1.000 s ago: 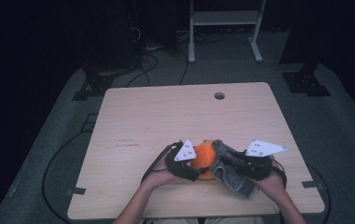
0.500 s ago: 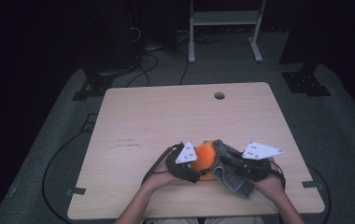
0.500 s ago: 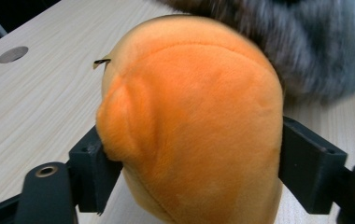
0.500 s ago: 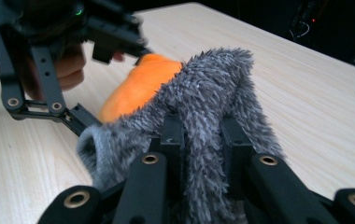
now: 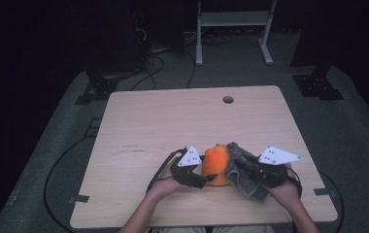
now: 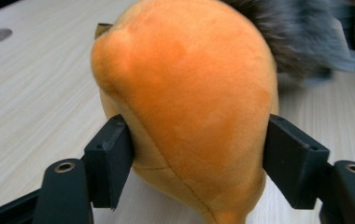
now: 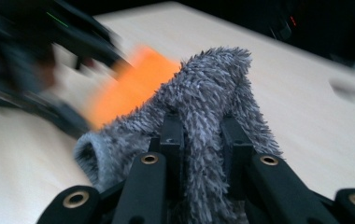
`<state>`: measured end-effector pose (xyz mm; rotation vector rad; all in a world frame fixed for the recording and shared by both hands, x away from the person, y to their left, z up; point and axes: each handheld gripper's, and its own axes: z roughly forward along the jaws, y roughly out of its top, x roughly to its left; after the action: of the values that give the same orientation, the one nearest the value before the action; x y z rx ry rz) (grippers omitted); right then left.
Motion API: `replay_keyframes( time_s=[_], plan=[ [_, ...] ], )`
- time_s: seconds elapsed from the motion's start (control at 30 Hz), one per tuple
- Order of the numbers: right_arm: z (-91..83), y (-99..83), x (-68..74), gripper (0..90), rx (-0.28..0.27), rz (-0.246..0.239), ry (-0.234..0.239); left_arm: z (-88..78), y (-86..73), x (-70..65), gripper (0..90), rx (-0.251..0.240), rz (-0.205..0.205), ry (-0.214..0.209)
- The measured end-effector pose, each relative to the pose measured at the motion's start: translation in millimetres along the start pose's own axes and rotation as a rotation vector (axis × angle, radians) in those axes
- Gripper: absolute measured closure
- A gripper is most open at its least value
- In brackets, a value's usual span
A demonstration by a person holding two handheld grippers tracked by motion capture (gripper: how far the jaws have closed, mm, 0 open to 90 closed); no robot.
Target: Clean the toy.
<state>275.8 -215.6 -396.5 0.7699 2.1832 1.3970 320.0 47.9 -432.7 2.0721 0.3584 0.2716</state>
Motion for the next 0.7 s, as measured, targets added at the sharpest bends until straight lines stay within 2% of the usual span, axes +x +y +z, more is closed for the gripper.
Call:
replay_keyframes(
  time_s=[0.07, 0.13, 0.17, 0.23, 0.3, 0.4, 0.5, 0.6, 0.7],
  plan=[
    [1.5, 9.8, 14.9, 73.4, -0.010, -0.051, 0.022, 0.9, 4.8, -4.7, 31.3, 0.005, 0.020, 0.006],
    [6.9, 10.3, 22.5, 73.4, 0.023, -0.093, 0.006, 1.6, 6.6, -6.7, 31.2, 0.024, 0.025, 0.012],
    [9.1, 7.3, 21.6, 73.4, 0.034, -0.101, 0.002, 2.0, 6.1, -6.6, 31.1, 0.025, 0.024, 0.010],
    [10.0, 1.1, 14.7, 73.4, 0.038, -0.079, -0.001, 2.4, 4.1, -4.7, 31.1, 0.014, 0.009, 0.007],
    [8.6, -2.9, 6.8, 73.1, 0.068, -0.082, -0.051, 2.5, 2.5, -2.3, 30.8, 0.008, -0.014, 0.003],
    [5.1, -6.9, -1.9, 73.1, 0.085, -0.055, -0.089, 3.9, 0.6, -3.2, 29.8, -0.001, -0.015, 0.003],
    [2.3, 2.1, 9.1, 73.4, 0.059, -0.084, -0.062, 5.1, 2.7, -6.9, 29.5, -0.006, 0.008, 0.013],
    [6.8, 14.7, 30.3, 73.8, 0.055, -0.157, -0.030, 6.3, 6.1, -13.7, 29.5, -0.003, 0.062, 0.024],
    [13.8, 16.4, 37.1, 74.1, 0.072, -0.188, -0.026, 5.7, 6.1, -14.8, 29.5, 0.006, 0.064, 0.027]
  ],
)
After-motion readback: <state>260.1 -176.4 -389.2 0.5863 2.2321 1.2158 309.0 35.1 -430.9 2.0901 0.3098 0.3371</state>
